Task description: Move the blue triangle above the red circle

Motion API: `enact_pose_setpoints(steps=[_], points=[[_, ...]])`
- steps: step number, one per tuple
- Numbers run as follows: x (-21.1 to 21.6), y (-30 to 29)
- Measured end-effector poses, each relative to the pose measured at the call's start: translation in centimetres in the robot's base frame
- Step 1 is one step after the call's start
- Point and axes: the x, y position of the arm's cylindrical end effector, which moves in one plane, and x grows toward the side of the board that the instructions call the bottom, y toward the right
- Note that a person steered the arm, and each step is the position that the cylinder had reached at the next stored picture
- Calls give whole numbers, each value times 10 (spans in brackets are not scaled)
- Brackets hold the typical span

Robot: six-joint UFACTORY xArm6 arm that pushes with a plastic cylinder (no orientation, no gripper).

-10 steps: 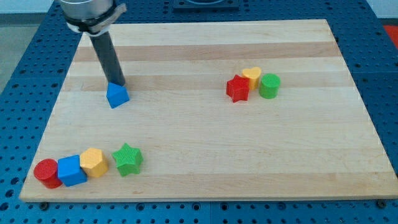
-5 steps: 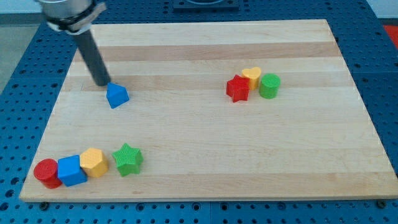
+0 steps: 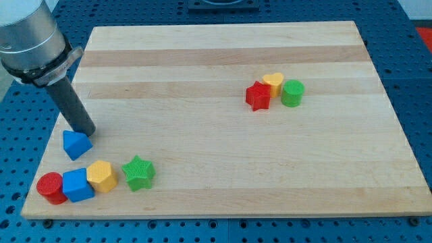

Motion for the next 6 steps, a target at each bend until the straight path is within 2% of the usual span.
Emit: enact_pose_setpoints(steps=[1,3,6], points=[[-1,-1],[44,-36],[52,-38]])
